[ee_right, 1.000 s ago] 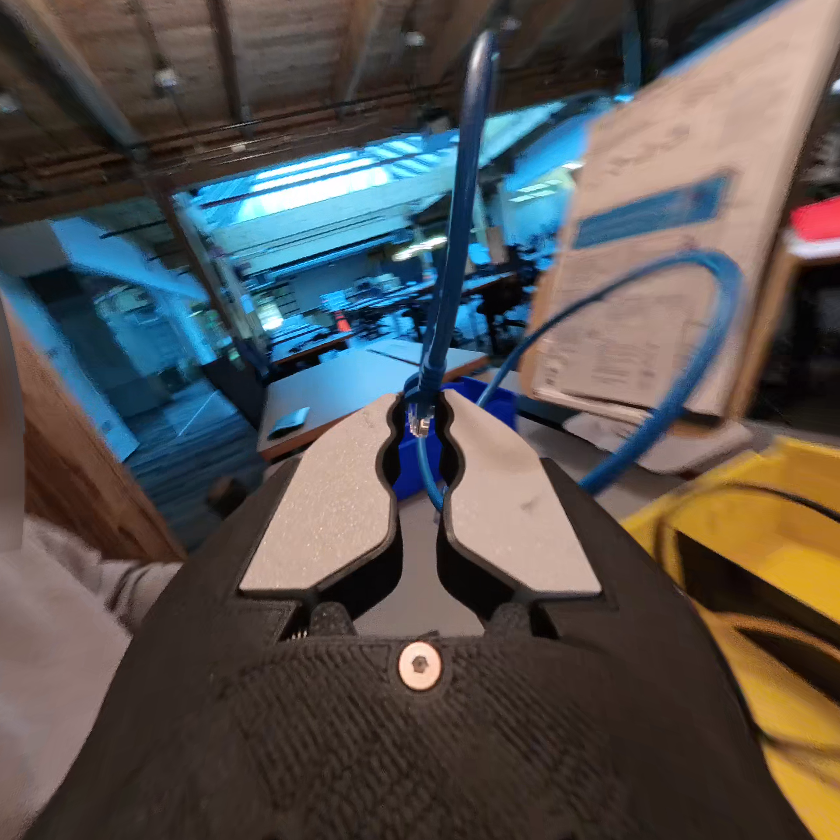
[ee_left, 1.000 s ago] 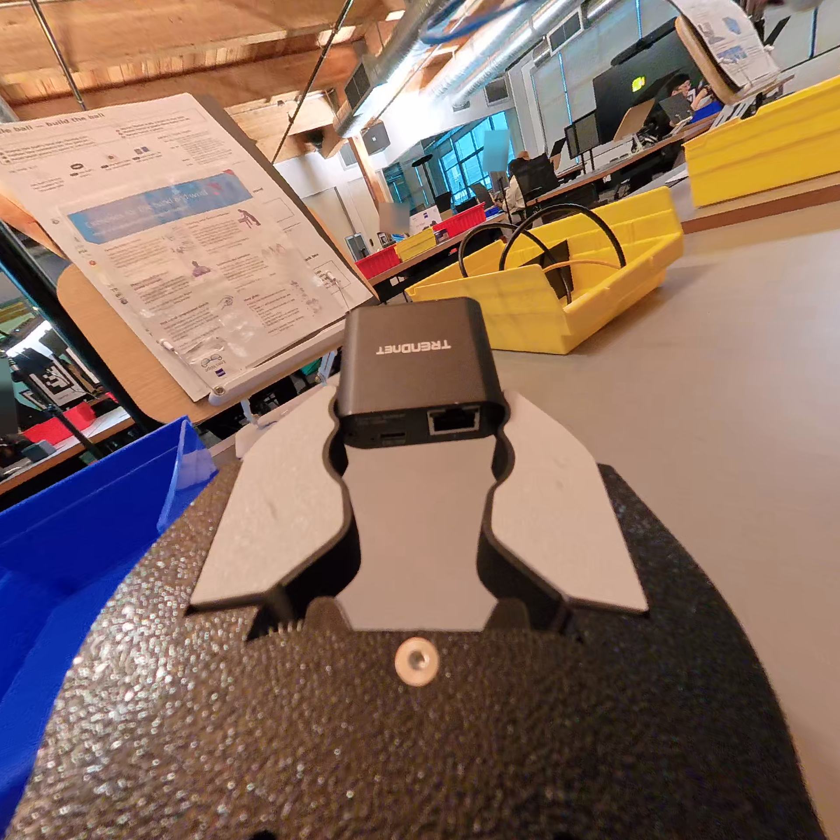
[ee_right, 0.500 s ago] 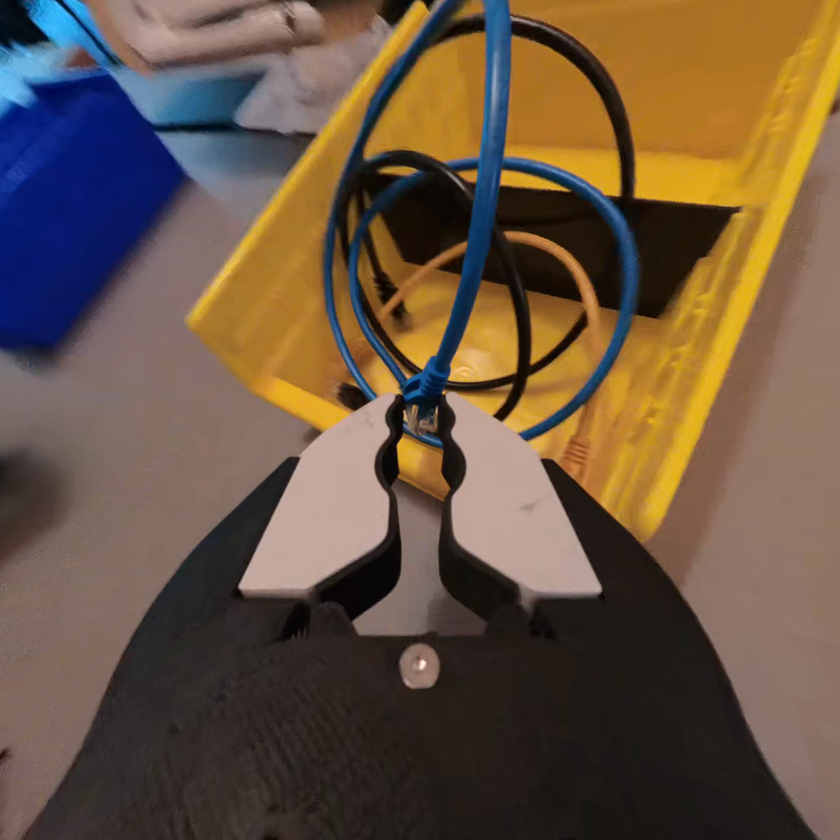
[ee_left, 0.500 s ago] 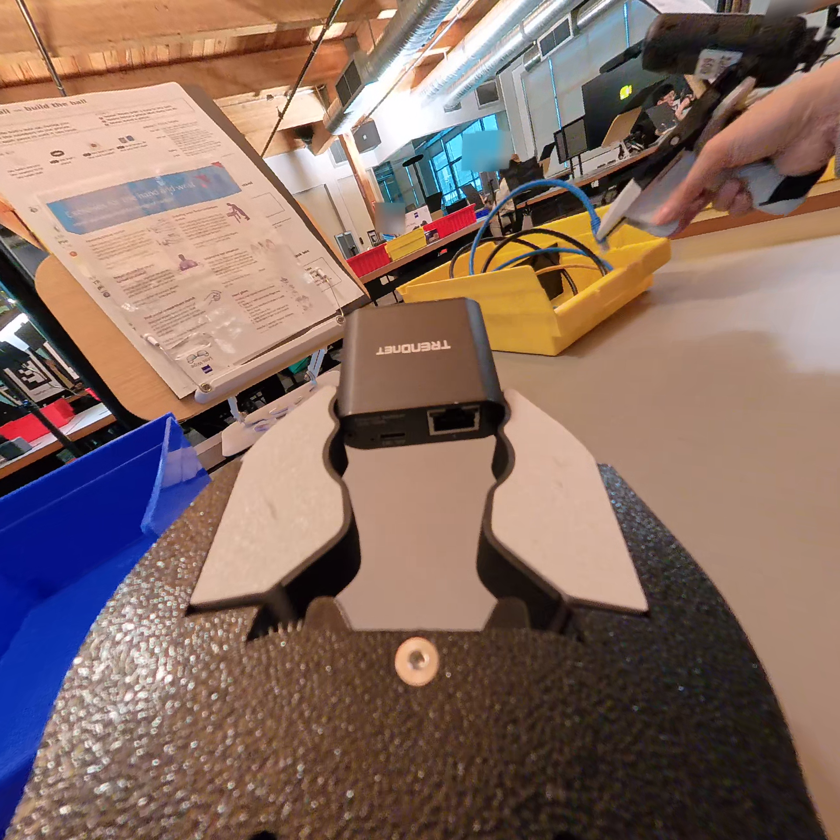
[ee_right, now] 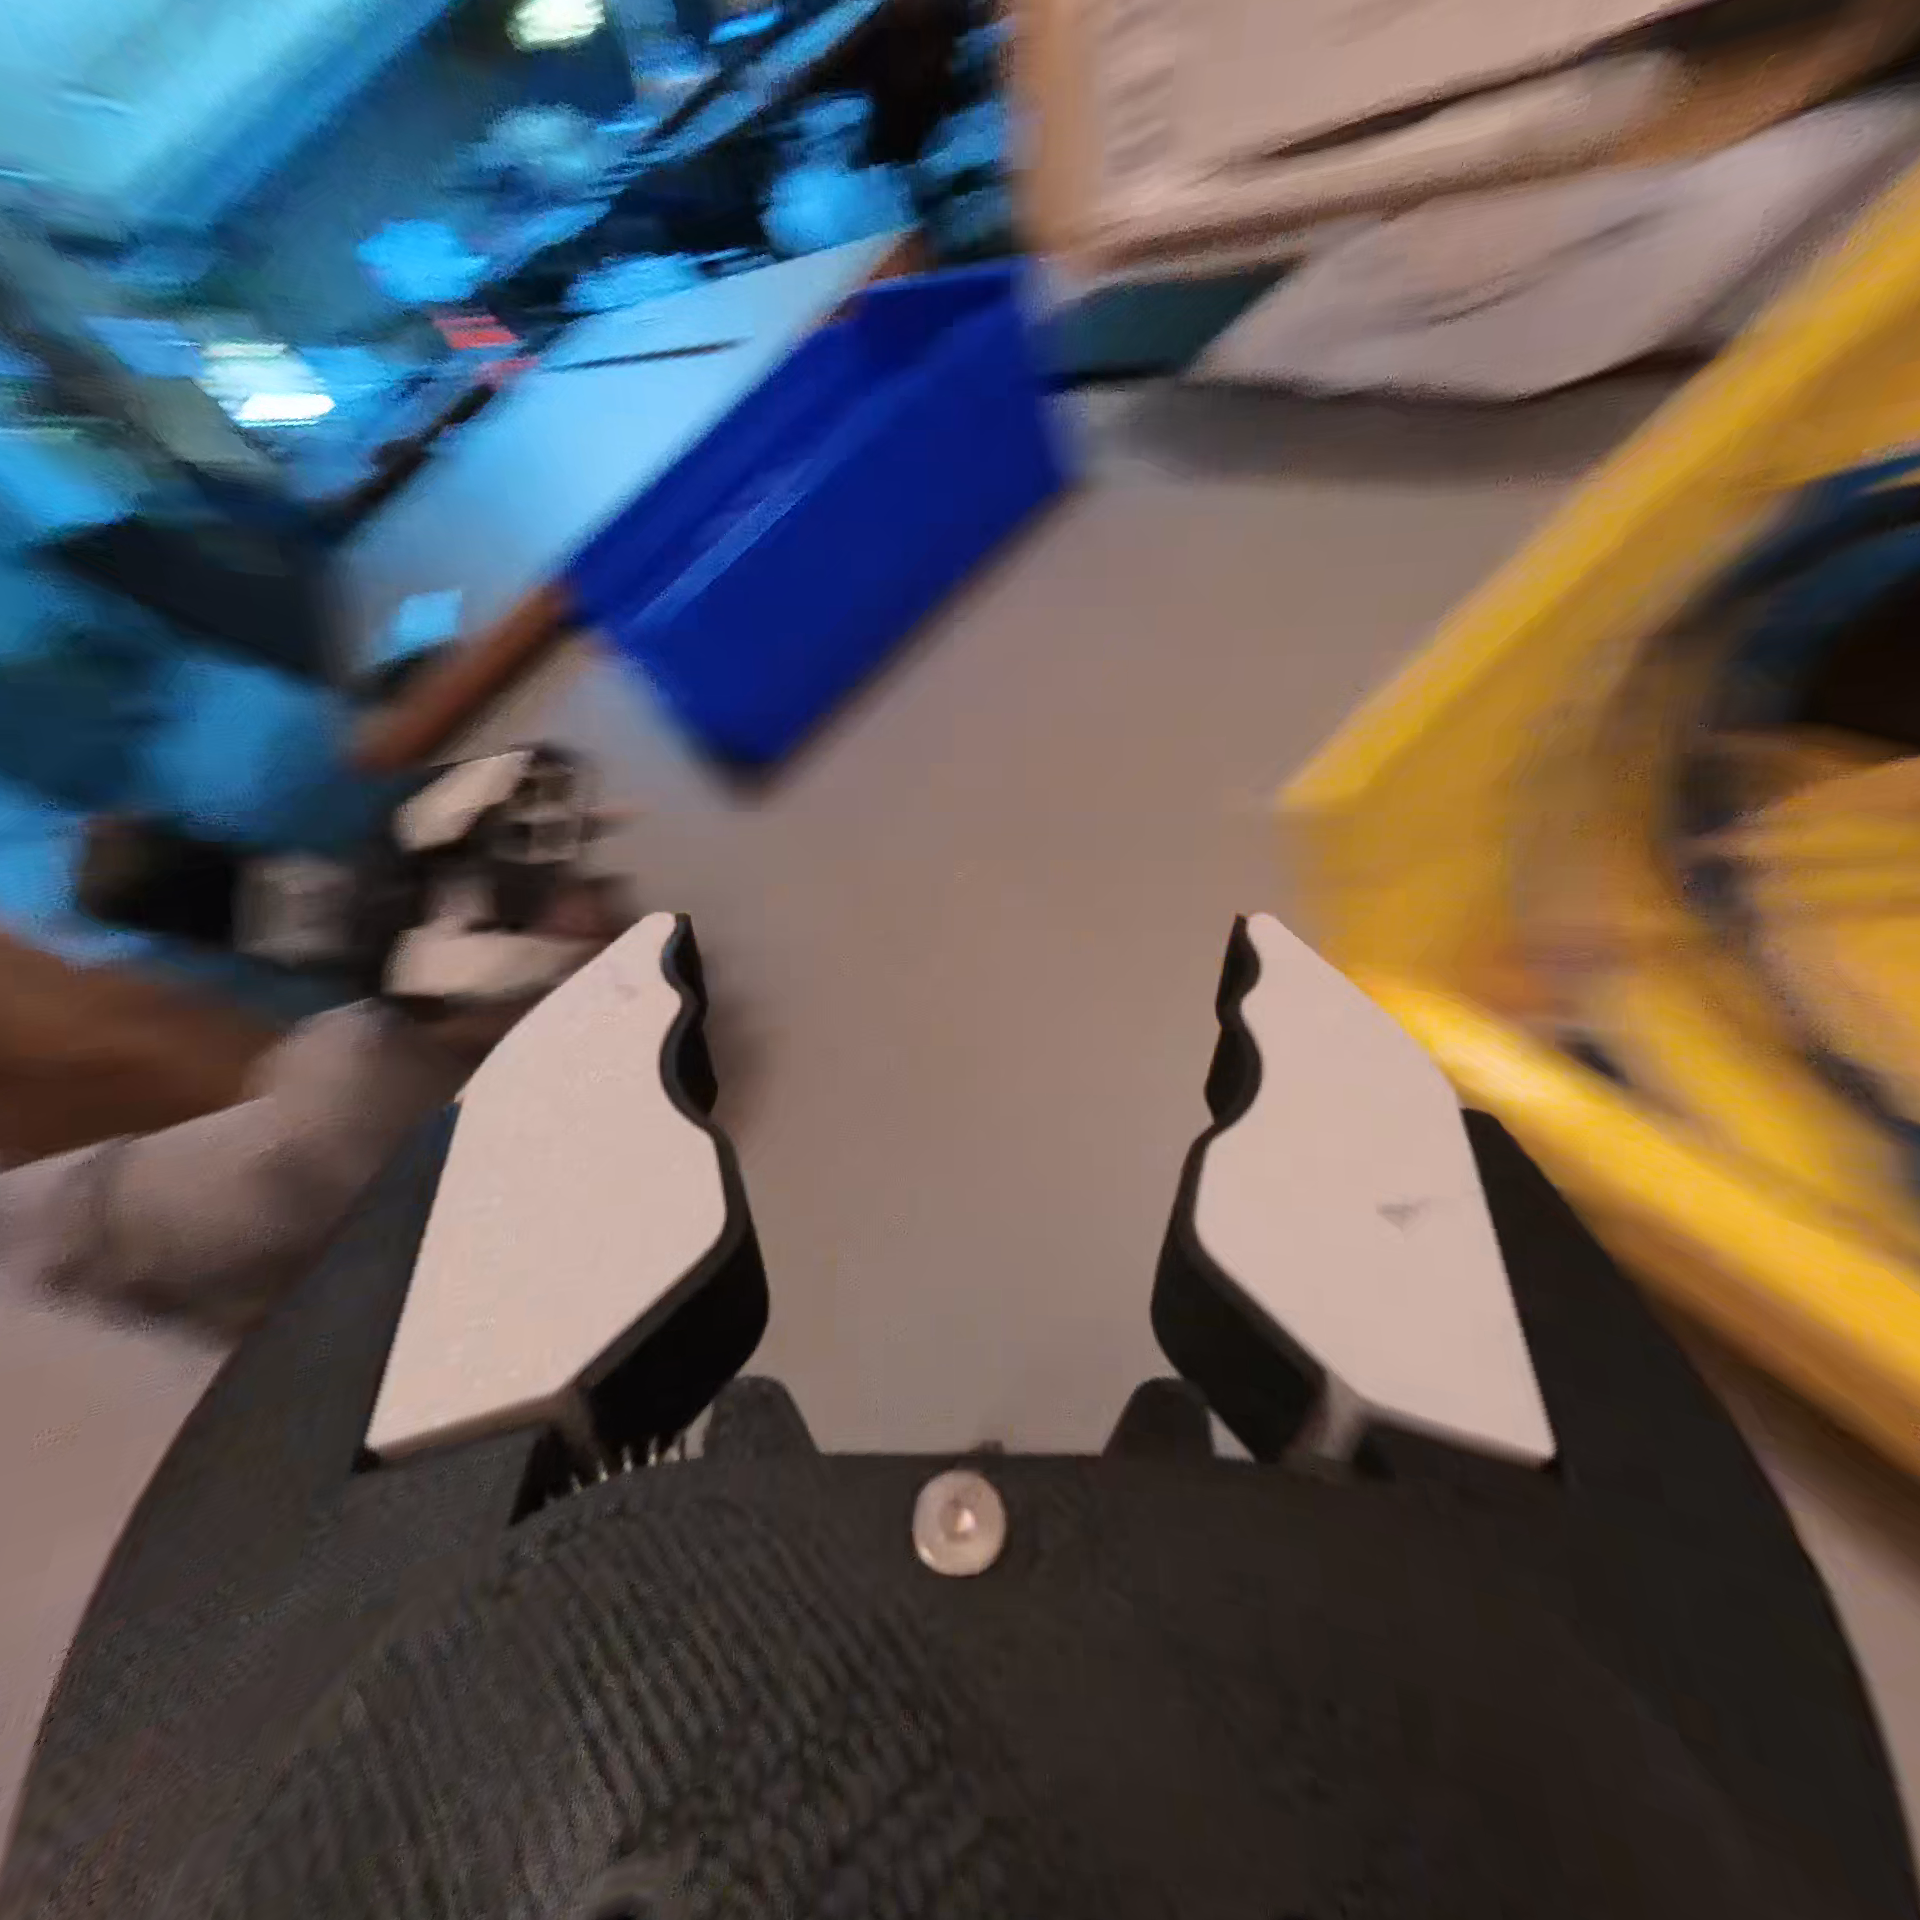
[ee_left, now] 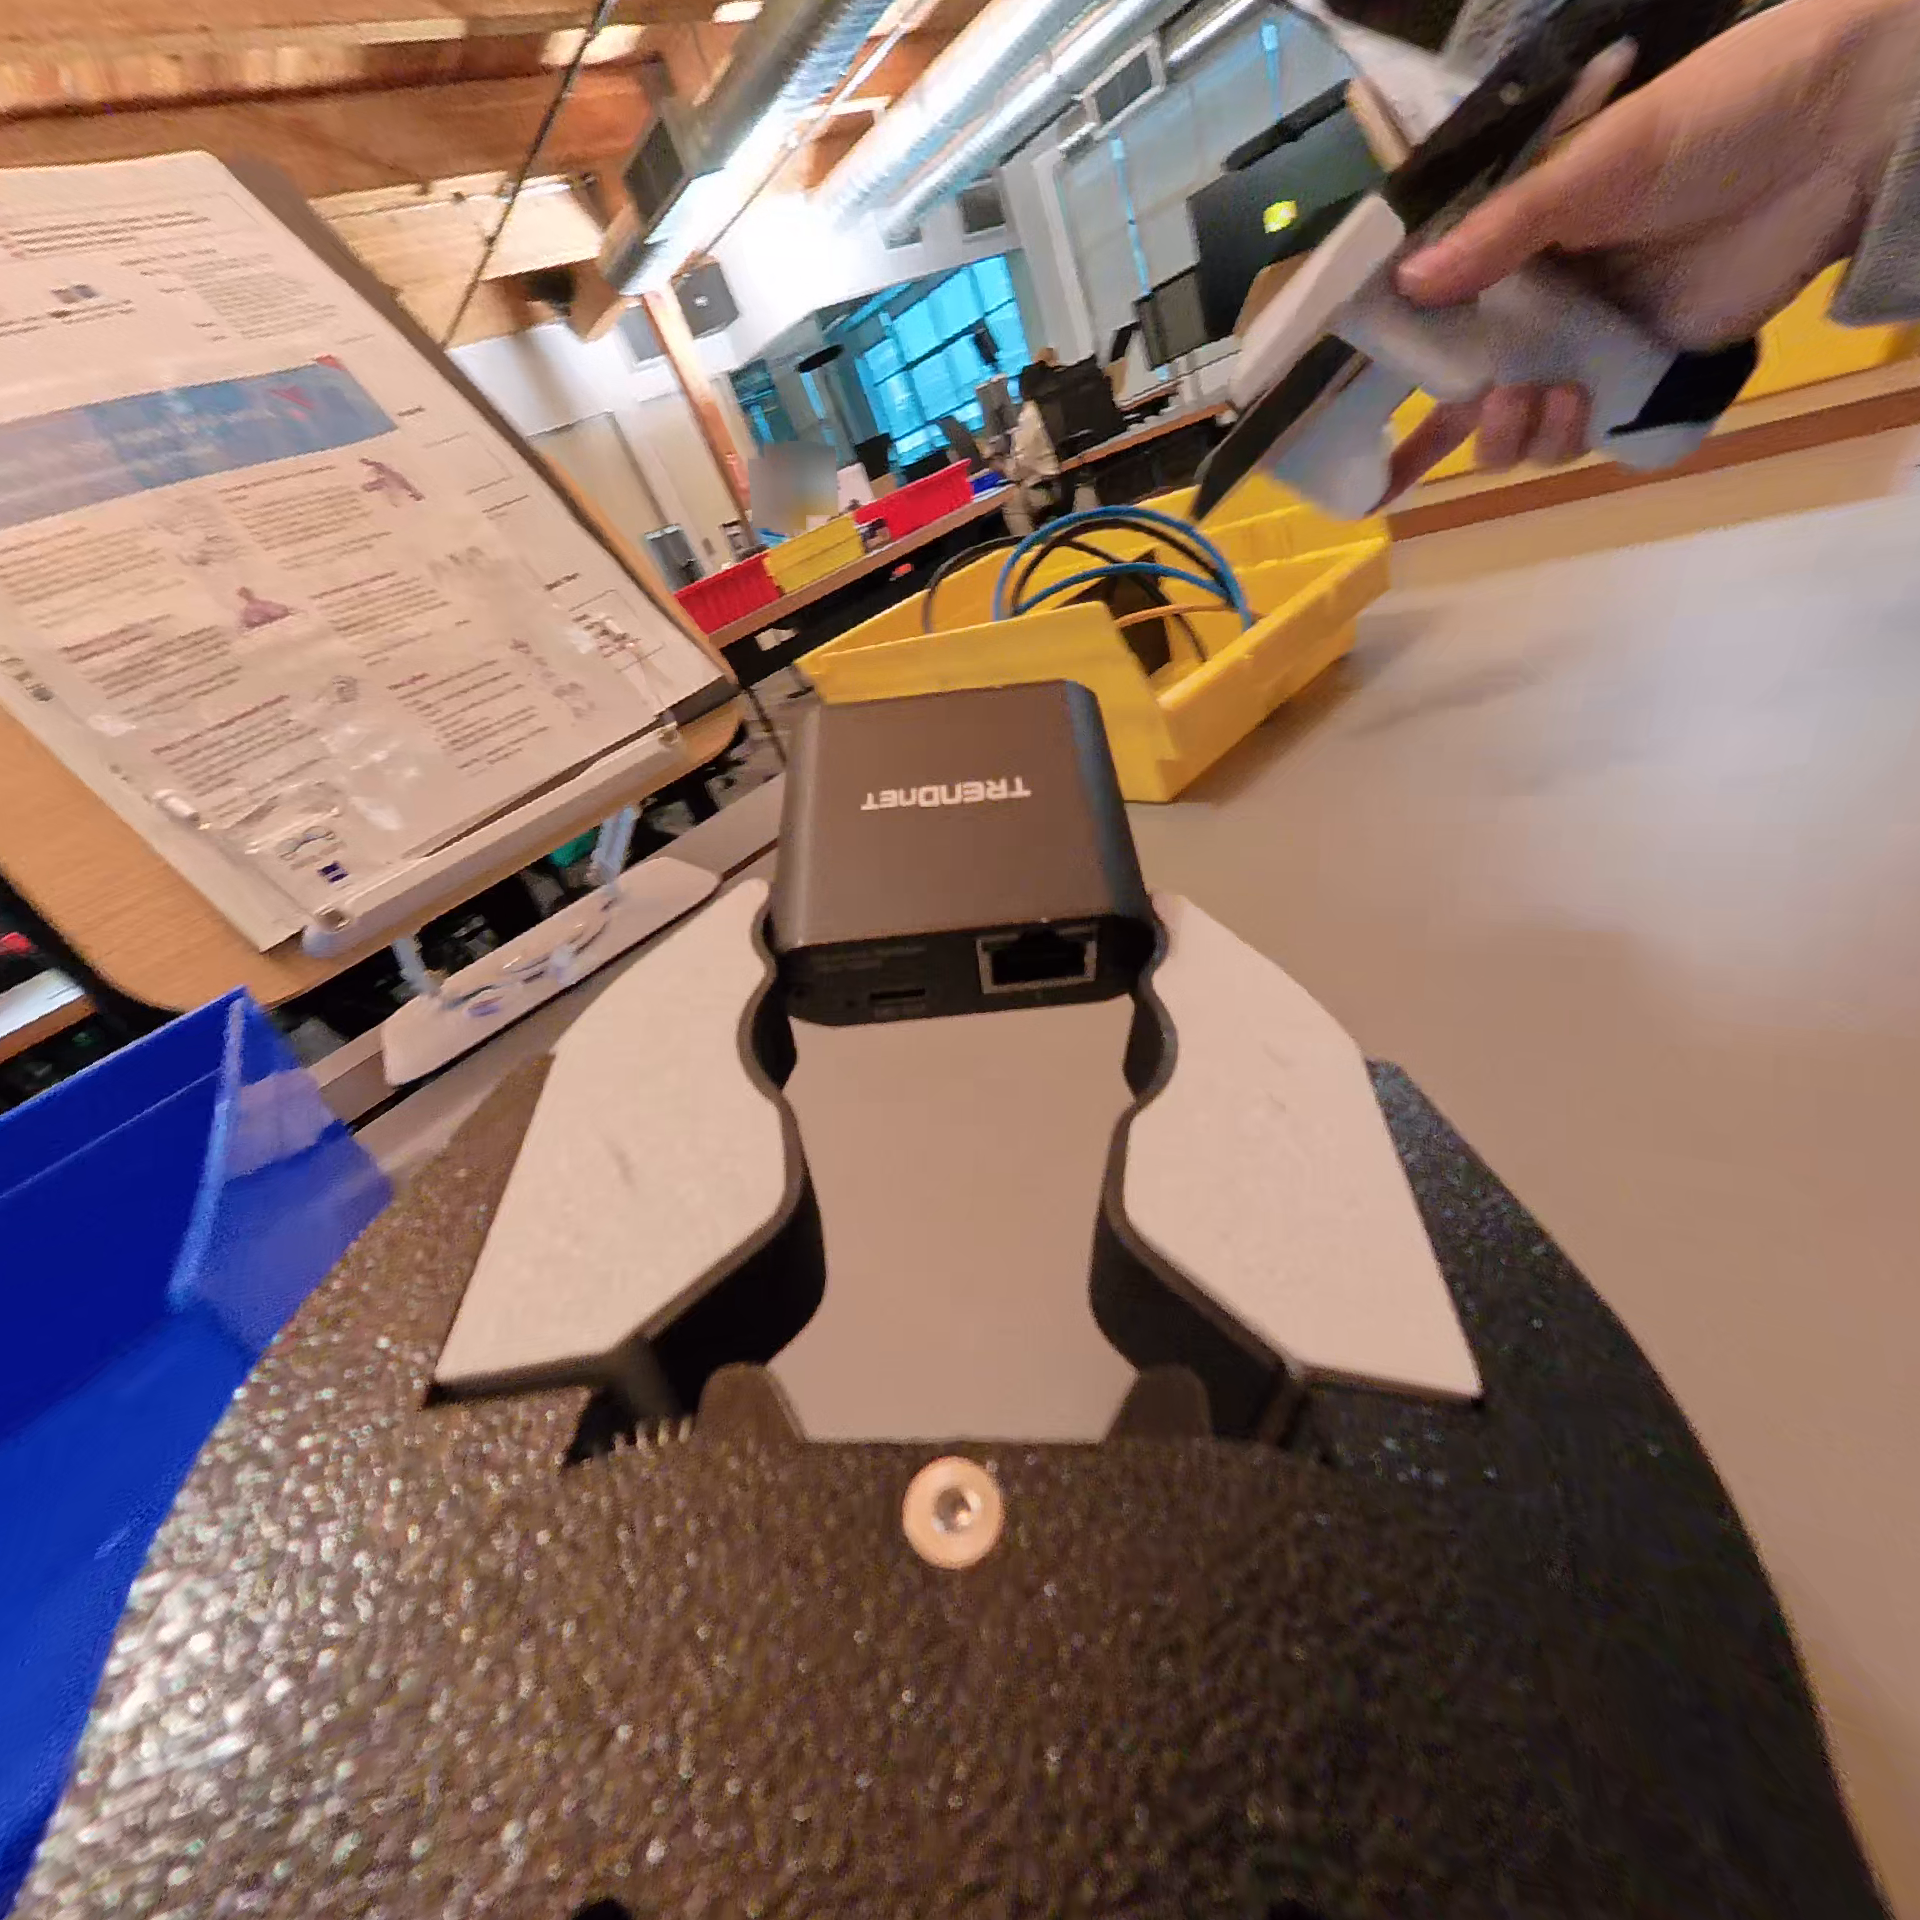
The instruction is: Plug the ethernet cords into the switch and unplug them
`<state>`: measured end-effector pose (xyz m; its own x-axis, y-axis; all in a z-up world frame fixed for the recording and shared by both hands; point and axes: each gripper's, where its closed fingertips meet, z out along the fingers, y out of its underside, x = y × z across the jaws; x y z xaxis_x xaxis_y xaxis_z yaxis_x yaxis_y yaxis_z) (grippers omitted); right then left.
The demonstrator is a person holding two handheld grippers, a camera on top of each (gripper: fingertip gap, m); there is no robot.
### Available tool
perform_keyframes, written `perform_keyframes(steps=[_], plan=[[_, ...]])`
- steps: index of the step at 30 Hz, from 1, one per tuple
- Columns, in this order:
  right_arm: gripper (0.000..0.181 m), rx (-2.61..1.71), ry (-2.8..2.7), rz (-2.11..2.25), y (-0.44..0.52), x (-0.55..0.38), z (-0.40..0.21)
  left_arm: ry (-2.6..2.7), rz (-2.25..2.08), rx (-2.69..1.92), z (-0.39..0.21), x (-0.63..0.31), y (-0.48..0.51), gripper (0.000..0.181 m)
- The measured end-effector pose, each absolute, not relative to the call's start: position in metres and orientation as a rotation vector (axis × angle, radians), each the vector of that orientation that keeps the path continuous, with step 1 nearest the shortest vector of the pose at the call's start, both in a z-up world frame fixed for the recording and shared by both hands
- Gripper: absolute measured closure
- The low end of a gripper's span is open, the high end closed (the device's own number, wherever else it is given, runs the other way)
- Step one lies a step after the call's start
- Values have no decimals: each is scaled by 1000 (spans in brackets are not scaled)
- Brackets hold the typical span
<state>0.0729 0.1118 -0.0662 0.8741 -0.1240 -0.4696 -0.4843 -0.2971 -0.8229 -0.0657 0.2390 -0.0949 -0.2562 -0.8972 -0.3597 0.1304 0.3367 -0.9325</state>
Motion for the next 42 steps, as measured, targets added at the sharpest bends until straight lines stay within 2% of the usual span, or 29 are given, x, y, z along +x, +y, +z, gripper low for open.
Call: perform_keyframes(steps=[1, 4, 7, 10, 11, 13, 18, 22, 27, 29, 35, 39, 42], plan=[[87, -1852, 373, 588, 129, 34, -67, 1514, -1197, -709, -95, -67, 232, 120], [98, -1780, 234, 1039, 164, -44, -65, 1556, -1299, -619, -91, -73, 210, 120], [102, -1783, 174, 1240, 186, -76, -70, 1618, -1284, -495, -91, -79, 190, 119], [108, -1893, 70, 1306, 191, -101, -82, 1685, -1177, -421, -96, -80, 182, 120], [116, -1950, 41, 1297, 191, -106, -89, 1700, -1141, -397, -99, -80, 180, 120], [154, -1979, -49, 1272, 190, -112, -92, 1728, -1080, -377, -104, -78, 179, 119], [156, -2081, -85, 1124, 191, -100, -105, 1744, -1008, -432, -116, -71, 183, 119], [156, -2153, 6, 662, 198, -14, -82, 1639, -1189, -592, -102, -70, 191, 102], [156, -2249, 325, -414, 164, 211, -22, 1534, -1277, -724, -93, -67, 217, 104], [156, -2342, 353, -704, 142, 279, -16, 1502, -1291, -744, -91, -66, 222, 106], [156, -2584, 405, -1004, 107, 377, -41, 1490, -1302, -753, -89, -66, 225, 110], [150, -2678, 403, -786, 108, 380, -75, 1489, -1305, -764, -89, -65, 226, 110], [141, -2564, 452, -796, 114, 383, -68, 1483, -1318, -773, -89, -65, 227, 111]])
